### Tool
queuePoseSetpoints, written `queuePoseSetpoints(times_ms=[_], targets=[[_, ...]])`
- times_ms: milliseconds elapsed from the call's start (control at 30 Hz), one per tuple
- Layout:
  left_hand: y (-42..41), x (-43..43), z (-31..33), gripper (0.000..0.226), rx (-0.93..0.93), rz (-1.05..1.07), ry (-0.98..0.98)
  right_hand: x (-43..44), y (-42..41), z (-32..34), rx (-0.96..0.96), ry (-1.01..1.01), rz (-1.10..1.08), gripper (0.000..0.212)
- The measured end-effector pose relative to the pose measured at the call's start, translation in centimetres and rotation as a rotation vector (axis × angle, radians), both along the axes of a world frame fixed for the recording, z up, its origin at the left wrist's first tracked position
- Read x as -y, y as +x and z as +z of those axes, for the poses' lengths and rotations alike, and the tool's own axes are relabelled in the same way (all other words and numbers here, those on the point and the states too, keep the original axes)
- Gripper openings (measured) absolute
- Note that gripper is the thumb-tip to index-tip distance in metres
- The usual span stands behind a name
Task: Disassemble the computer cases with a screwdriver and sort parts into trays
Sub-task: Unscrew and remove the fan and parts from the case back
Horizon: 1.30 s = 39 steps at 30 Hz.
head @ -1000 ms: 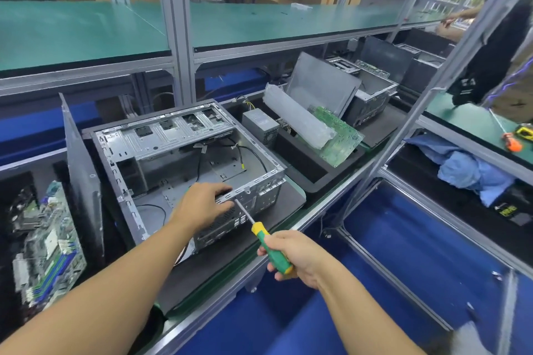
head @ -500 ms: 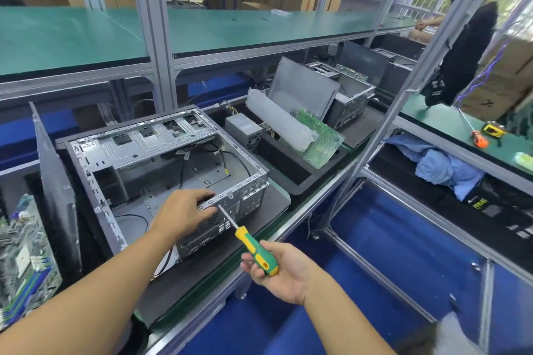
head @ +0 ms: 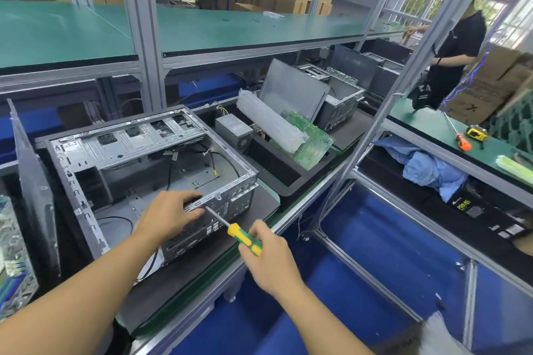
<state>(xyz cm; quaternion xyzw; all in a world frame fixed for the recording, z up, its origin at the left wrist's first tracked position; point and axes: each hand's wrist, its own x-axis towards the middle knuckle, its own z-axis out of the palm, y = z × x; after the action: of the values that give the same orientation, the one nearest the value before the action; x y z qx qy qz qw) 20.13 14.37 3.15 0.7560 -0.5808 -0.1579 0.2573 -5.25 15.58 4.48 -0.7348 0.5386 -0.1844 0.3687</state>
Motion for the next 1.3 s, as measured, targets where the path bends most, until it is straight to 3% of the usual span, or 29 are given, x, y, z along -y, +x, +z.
queuePoseSetpoints(times_ms=[67,200,267,333,400,533,667,733,833,933,1067,1133,1200,1300], targets=[[0.0,0.0,0.0,0.042,-0.001,-0.002,0.004,-0.2,0.1,-0.4,0.030,-0.046,-0.021,0.023],[0.1,0.0,-0.1,0.043,-0.008,0.004,0.013,-0.2,1.0,0.2,0.448,0.647,-0.256,0.026],[0.2,0.0,-0.1,0.043,-0.010,0.000,0.016,0.3,1.0,0.7,0.475,0.931,-0.274,0.040],[0.2,0.0,-0.1,0.043,-0.009,0.000,0.016,0.4,1.0,1.1,0.448,1.045,-0.216,0.047],[0.2,0.0,-0.1,0.043,-0.006,0.003,0.015,0.3,1.0,1.2,0.455,1.044,-0.229,0.044],[0.1,0.0,-0.1,0.041,-0.001,0.011,0.016,0.2,0.8,0.8,0.445,0.728,-0.282,0.020],[0.1,0.1,-0.2,0.040,0.012,0.020,0.021,0.0,0.8,0.8,0.355,0.581,-0.217,0.022],[0.1,0.1,-0.2,0.038,0.018,0.019,0.024,0.4,0.5,1.5,0.385,0.685,-0.210,0.021],[0.1,0.0,0.0,0.037,0.033,0.014,0.023,1.1,0.2,2.4,0.429,0.977,-0.200,0.042],[0.0,-0.2,0.2,0.037,0.039,0.019,0.029,1.0,0.4,2.1,0.389,0.909,-0.191,0.041],[-0.1,-0.2,0.2,0.040,0.034,0.017,0.028,0.4,0.7,1.1,0.378,0.604,-0.169,0.012],[-0.1,-0.1,0.1,0.041,0.035,0.016,0.029,0.4,0.7,0.5,0.364,0.531,-0.166,0.024],[-0.1,-0.1,0.1,0.041,0.037,0.017,0.031,0.4,0.8,0.5,0.378,0.573,-0.155,0.027],[0.0,-0.2,0.0,0.041,0.029,0.027,0.034,0.7,0.9,0.7,0.406,0.800,-0.176,0.038]])
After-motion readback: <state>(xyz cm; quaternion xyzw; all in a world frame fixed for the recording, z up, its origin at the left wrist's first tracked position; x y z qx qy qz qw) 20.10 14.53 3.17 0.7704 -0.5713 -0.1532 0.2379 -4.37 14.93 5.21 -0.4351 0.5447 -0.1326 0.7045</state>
